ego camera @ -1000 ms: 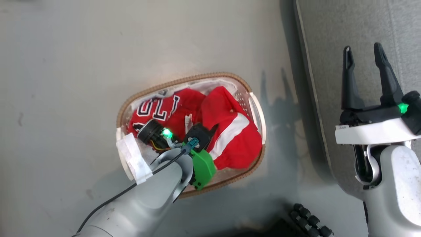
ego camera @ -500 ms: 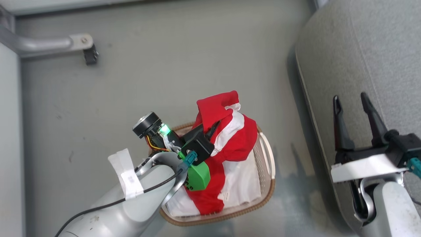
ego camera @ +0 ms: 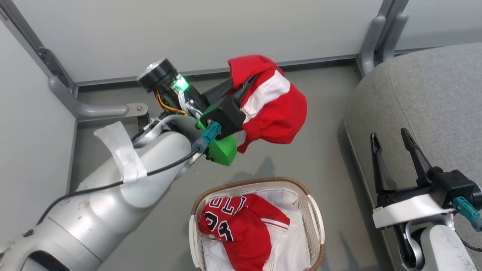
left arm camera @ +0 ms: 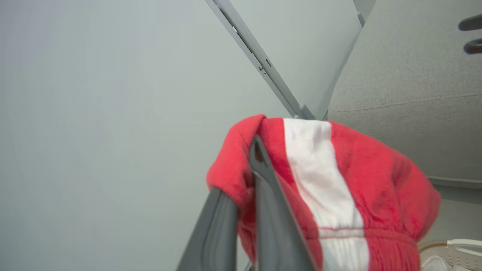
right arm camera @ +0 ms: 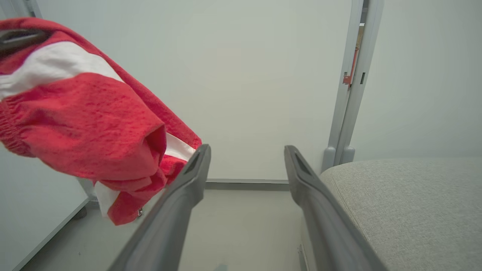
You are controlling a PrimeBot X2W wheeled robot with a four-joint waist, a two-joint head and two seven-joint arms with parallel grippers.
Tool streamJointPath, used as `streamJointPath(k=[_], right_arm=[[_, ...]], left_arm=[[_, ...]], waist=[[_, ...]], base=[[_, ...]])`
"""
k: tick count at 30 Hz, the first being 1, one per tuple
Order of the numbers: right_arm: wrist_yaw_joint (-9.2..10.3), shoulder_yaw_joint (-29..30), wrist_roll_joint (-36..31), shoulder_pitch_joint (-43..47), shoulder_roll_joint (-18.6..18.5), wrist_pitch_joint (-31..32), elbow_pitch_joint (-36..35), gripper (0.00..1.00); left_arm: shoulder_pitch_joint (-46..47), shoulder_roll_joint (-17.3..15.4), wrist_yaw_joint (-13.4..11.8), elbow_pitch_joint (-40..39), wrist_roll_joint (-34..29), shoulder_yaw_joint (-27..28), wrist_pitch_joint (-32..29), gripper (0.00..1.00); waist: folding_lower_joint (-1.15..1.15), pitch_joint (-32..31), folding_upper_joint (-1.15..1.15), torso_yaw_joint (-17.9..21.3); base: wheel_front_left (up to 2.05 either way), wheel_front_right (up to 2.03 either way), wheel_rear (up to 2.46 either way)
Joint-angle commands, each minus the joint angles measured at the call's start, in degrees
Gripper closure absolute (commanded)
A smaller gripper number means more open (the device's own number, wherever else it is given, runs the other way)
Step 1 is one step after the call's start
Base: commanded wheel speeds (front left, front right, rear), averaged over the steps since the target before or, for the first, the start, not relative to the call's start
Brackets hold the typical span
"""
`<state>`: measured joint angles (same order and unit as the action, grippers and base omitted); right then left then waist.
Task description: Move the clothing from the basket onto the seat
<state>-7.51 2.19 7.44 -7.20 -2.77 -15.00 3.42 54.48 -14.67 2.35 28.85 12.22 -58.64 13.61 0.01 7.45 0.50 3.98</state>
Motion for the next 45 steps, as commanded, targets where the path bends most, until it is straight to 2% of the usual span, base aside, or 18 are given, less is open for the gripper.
streamJointPath(k=[1, 9, 18, 25, 34, 35, 36, 37, 38, 45], right_arm=[[0.04, -0.23, -0.59, -0.38, -0.21, -0.28, -0.05, 0.00], [0.04, -3.91, -2.69, -2.99, -0.21, -0.28, 0.59, 0.00], [0.04, -10.96, -5.09, -6.33, -0.25, -0.28, 6.52, 0.00], [0.04, -12.52, -5.79, -11.41, -0.20, -0.28, 9.70, 0.00], [0.05, -14.46, -6.68, -16.31, -0.25, -0.28, 7.95, 0.00], [0.04, -14.58, -6.49, -16.50, -0.24, -0.28, 7.51, 0.53], [0.04, -14.72, -6.45, -16.46, -0.22, -0.28, 7.28, 0.70], [0.04, -14.87, -6.35, -16.37, -0.20, -0.28, 6.91, 0.93], [0.04, -14.93, -6.31, -16.26, -0.22, -0.28, 6.66, 1.00], [0.04, -14.15, -5.61, -14.39, -0.22, -0.28, 4.33, 1.00]], left_arm=[[1.69, -0.43, 0.27, -0.66, -0.59, 0.37, -0.46, 1.00], [7.71, -0.51, 1.65, -2.75, 0.10, 1.32, -2.50, 1.00], [10.39, 0.95, 2.35, -4.35, 0.22, 0.01, -4.10, 1.00], [10.52, 1.88, 2.44, -6.44, 0.48, -1.03, -4.80, 1.00], [8.92, 1.99, 2.38, -7.70, 2.02, -1.48, -5.14, 1.00], [8.45, 1.80, 2.26, -7.48, 2.48, -1.35, -5.12, 1.00], [8.04, 1.64, 2.18, -7.26, 2.91, -1.23, -5.12, 1.00], [7.61, 1.36, 2.15, -6.98, 3.43, -1.03, -5.00, 1.00], [7.35, 1.13, 2.10, -6.72, 3.69, -0.93, -4.82, 1.00], [3.38, 0.31, 2.31, -4.04, 8.04, 0.77, -2.23, 1.00]], waist=[[-0.01, -2.78, -0.50, -0.88], [-0.01, -4.53, -0.50, -0.75], [-0.01, -5.70, -0.50, -1.90], [-0.01, -5.82, -0.50, -3.28], [-0.01, -5.35, -0.50, -4.11], [-0.01, -5.28, -0.50, -4.10], [-0.01, -5.22, -0.50, -4.07], [-0.01, -5.11, -0.50, -4.02], [-0.01, -5.02, -0.50, -3.97], [-0.01, -4.23, -0.50, -3.36]], base=[[0.00, 0.00, 0.00], [0.00, 0.00, 0.00], [0.00, 0.00, 0.00], [0.00, 0.00, 0.00], [0.00, 0.00, 0.00], [0.00, 0.00, 0.00], [0.00, 0.00, 0.00], [0.00, 0.00, 0.00], [0.00, 0.00, 0.00], [0.00, 0.00, 0.00]])
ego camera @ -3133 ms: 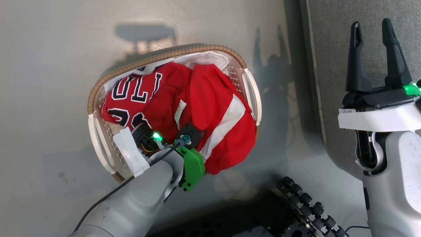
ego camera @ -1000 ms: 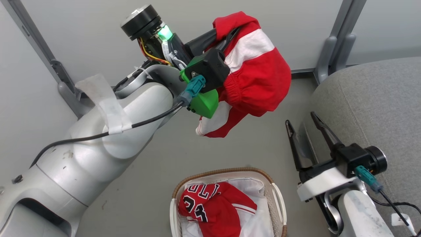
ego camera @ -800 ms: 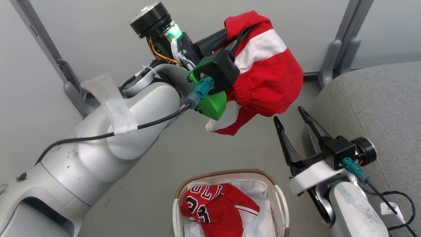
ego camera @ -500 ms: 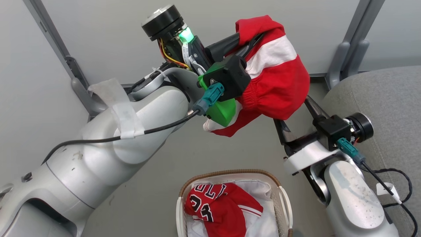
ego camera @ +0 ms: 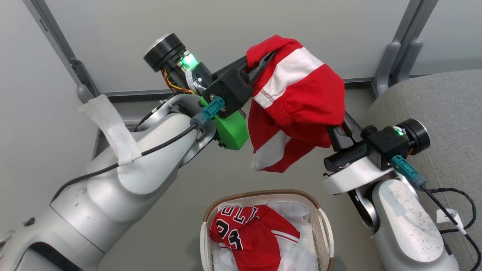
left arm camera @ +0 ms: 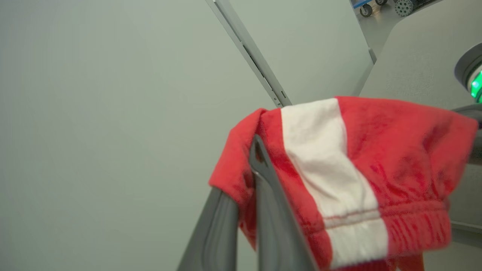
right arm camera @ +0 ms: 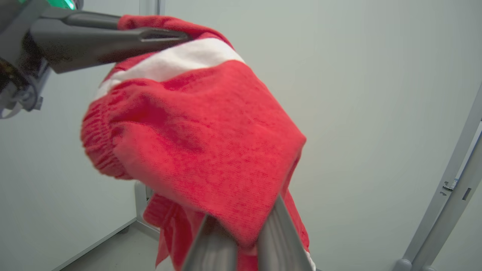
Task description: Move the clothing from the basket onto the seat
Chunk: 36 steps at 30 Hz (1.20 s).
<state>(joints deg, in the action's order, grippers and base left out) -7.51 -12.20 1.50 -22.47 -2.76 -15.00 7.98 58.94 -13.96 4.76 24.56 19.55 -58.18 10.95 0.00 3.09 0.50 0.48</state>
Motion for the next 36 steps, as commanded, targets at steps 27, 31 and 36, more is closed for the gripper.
streamJointPath(k=[27, 31, 36], right_arm=[[0.04, 11.06, -0.52, 6.96, -0.22, -0.29, -3.87, 1.00], [0.04, 12.08, -0.35, 7.86, -0.23, -0.28, -3.82, 1.00], [0.04, 15.16, 1.08, 8.63, -0.28, -0.29, -3.97, 1.00]], left_arm=[[-33.59, 7.17, -0.02, 0.41, 4.12, 19.06, 4.20, 0.00], [-36.10, 8.13, 0.79, 0.51, 2.07, 21.00, 4.21, 0.00], [-37.93, 9.29, 1.56, 0.55, 0.56, 22.95, 4.20, 0.00]], waist=[[0.00, 1.81, -0.50, 0.25], [0.00, 1.83, -0.50, 0.65], [0.00, 2.09, -0.50, 1.79]], base=[[0.00, 0.00, 0.00], [0.00, 0.00, 0.00], [0.00, 0.00, 0.00]])
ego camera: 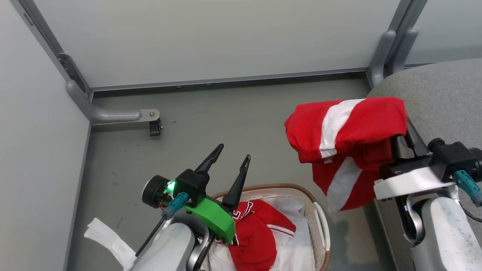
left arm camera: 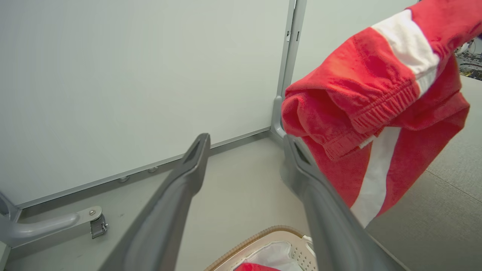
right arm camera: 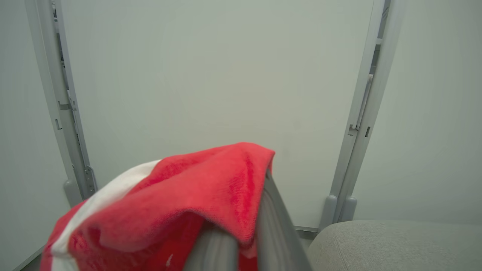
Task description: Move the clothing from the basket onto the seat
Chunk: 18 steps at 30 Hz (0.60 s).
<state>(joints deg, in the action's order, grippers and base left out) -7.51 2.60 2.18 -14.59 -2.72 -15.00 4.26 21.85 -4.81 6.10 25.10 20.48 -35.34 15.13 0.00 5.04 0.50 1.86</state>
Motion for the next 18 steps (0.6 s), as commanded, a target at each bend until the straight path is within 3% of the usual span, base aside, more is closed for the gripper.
streamJointPath(k=[1, 6, 18], right_arm=[[0.04, 1.06, 0.81, 1.14, -0.26, -0.28, -0.33, 1.00], [0.04, 2.76, 1.78, 2.51, -0.26, -0.29, -0.33, 1.00], [0.05, 4.13, 4.01, 3.99, -0.25, -0.29, -0.29, 1.00]], left_arm=[[-1.11, 0.37, 0.44, -0.04, -0.81, 0.39, 0.02, 0.00], [-1.90, 1.06, 0.92, -0.62, -2.26, 1.12, 0.02, 0.00], [-1.28, 1.55, 1.34, -0.72, -4.87, 0.63, 0.02, 0.00]], waist=[[0.00, 0.28, -0.50, 0.99], [0.00, 1.31, -0.50, 5.02], [0.00, 5.45, -0.50, 19.20]], base=[[0.00, 0.00, 0.00], [0.00, 0.00, 0.00], [0.00, 0.00, 0.00]])
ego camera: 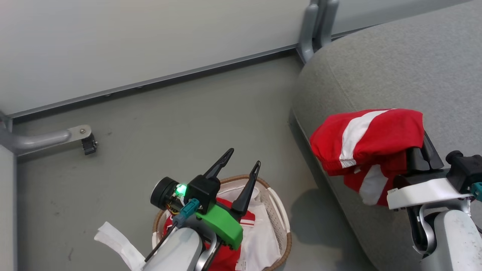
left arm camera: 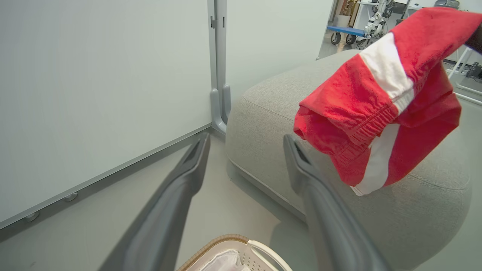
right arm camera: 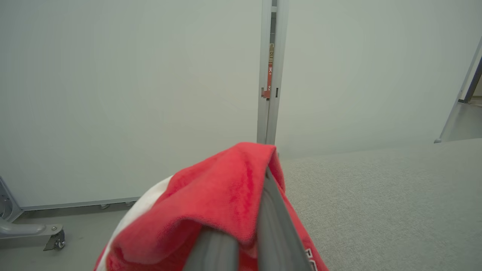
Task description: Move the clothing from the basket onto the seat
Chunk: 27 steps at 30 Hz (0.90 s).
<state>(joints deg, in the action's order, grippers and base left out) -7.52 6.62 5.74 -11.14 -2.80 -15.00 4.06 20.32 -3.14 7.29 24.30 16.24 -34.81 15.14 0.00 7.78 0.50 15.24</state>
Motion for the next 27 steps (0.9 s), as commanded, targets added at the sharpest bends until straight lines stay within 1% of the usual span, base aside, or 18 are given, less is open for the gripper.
streamJointPath(k=[1, 6, 10, 13, 17, 21, 25, 27], right_arm=[[0.05, 0.34, 0.68, 0.77, -0.16, -0.29, 0.05, 1.00], [0.05, 0.71, 2.01, 1.10, -0.16, -0.28, 0.64, 1.00], [0.05, 0.94, 2.78, 1.13, -0.15, -0.29, 0.84, 1.00], [0.05, 1.42, 3.07, 0.41, -0.15, -0.29, 0.89, 1.00], [0.05, 2.48, 2.61, -1.80, -0.16, -0.28, 1.71, 1.00], [0.05, 4.74, 1.52, -6.72, -0.18, -0.28, 2.48, 1.00], [0.06, 9.20, 0.01, -14.52, -0.16, -0.29, 3.57, 1.00], [0.05, 11.82, -2.01, -19.48, -0.16, -0.29, 4.15, 1.00]], left_arm=[[0.49, -0.12, 0.18, 0.29, -0.80, -0.13, 0.01, 0.00], [1.54, -0.34, 0.26, 0.85, -1.37, -0.74, 0.01, 0.00], [2.08, -0.92, 0.24, 0.82, -1.14, -1.42, 0.00, 0.00], [2.69, -1.22, 0.25, 0.59, -0.98, -1.95, 0.00, 0.00], [3.53, -1.39, 0.25, 0.16, -0.15, -2.80, 0.01, 0.00], [4.71, -1.85, 0.25, -0.94, -0.32, -3.06, 0.01, 0.00], [6.47, -2.84, 0.25, -2.24, -1.19, -3.35, 0.00, 0.00], [7.48, -3.25, 0.25, -2.89, -1.48, -3.45, 0.00, 0.00]], waist=[[0.00, 3.04, -0.50, 6.75], [0.00, 4.65, -0.50, 9.82], [0.00, 5.67, -0.50, 10.62], [0.00, 6.53, -0.50, 10.47], [0.00, 8.05, -0.50, 9.32], [0.00, 10.23, -0.50, 7.42], [0.00, 13.43, -0.50, 4.87], [0.00, 15.21, -0.50, 3.65]], base=[[0.00, 0.00, 0.00], [0.00, 0.00, 0.00], [0.00, 0.00, 0.00], [0.00, 0.00, 0.00], [0.00, 0.00, 0.00], [0.00, 0.00, 0.00], [0.00, 0.00, 0.00], [0.00, 0.00, 0.00]])
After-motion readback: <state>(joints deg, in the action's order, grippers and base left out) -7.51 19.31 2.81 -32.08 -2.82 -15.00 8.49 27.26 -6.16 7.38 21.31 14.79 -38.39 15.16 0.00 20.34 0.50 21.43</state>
